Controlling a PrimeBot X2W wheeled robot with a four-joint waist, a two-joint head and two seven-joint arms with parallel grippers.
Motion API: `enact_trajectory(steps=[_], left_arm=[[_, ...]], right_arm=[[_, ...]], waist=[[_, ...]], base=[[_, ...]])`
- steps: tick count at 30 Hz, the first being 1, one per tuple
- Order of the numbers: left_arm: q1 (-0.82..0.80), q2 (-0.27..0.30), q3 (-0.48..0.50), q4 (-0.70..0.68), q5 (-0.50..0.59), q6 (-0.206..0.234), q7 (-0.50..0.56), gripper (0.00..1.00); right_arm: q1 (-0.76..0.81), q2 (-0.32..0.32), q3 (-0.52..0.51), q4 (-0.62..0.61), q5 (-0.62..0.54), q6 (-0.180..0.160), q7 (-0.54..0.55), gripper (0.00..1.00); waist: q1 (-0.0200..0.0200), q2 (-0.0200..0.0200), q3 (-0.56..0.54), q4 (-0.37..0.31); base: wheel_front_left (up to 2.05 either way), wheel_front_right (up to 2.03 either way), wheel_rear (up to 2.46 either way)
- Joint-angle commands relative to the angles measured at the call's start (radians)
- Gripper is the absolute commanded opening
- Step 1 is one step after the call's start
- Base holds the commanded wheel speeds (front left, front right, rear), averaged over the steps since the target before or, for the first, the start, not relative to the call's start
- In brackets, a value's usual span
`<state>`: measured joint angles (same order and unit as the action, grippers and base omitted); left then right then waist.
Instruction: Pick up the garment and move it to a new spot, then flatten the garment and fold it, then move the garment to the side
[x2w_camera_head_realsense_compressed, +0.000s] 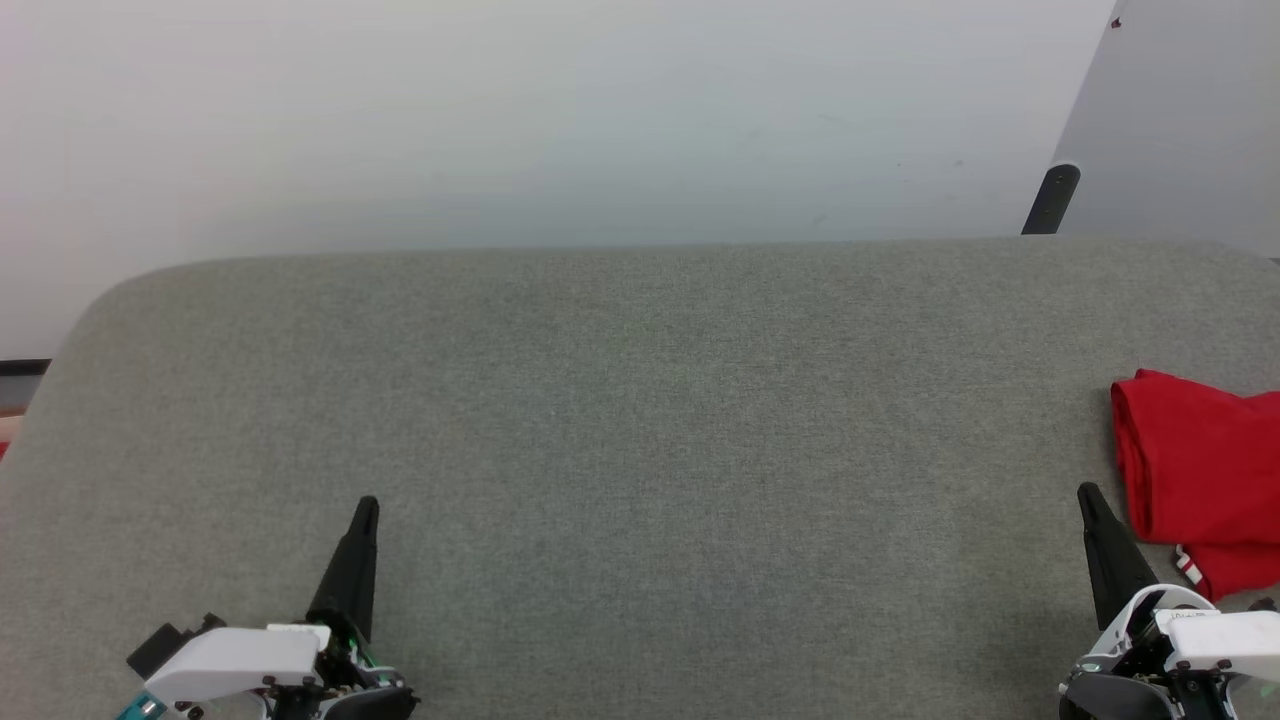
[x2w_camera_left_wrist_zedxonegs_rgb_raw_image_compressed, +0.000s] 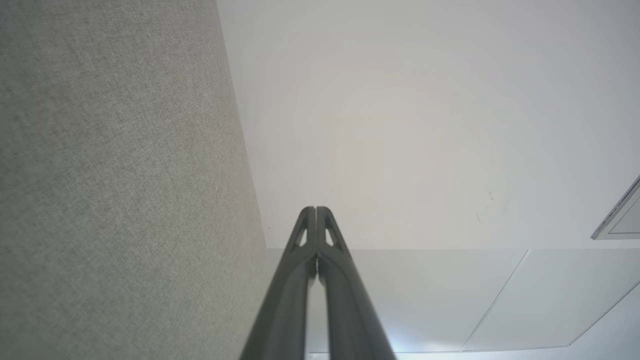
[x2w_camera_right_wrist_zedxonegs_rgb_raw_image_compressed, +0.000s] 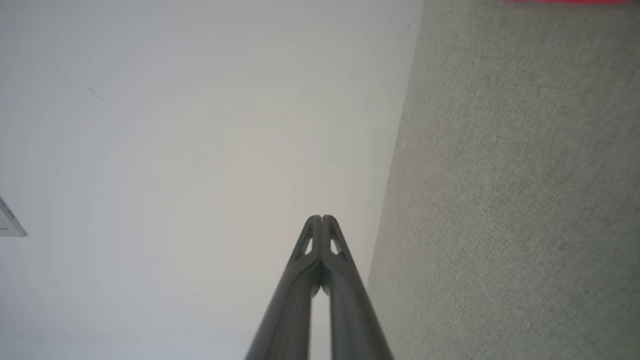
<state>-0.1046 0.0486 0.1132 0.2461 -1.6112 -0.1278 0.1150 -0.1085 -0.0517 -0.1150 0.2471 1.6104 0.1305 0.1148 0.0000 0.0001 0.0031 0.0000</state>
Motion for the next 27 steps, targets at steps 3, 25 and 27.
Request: enact_trajectory(steps=[3,25,27], left_arm=[[-0.01,0.0,0.003,0.001,-0.003,-0.006,0.002,0.0],[-0.01,0.0,0.003,0.001,-0.003,-0.006,0.002,0.0],[-0.01,0.0,0.003,0.001,-0.003,-0.006,0.002,0.0]], right_arm=[[-0.003,0.003,0.0,0.0,0.003,0.0,0.002,0.0],[-0.003,0.003,0.001,0.0,0.004,0.0,0.001,0.0],[-0.003,0.003,0.001,0.0,0.004,0.0,0.001,0.0]], waist=[[0.0,-0.0001,0.0,0.0],[0.0,-0.0001,0.0,0.0],[0.0,-0.0001,0.0,0.0]], base=[[0.0,0.0,0.0],[0.0,0.0,0.0],[0.0,0.0,0.0]])
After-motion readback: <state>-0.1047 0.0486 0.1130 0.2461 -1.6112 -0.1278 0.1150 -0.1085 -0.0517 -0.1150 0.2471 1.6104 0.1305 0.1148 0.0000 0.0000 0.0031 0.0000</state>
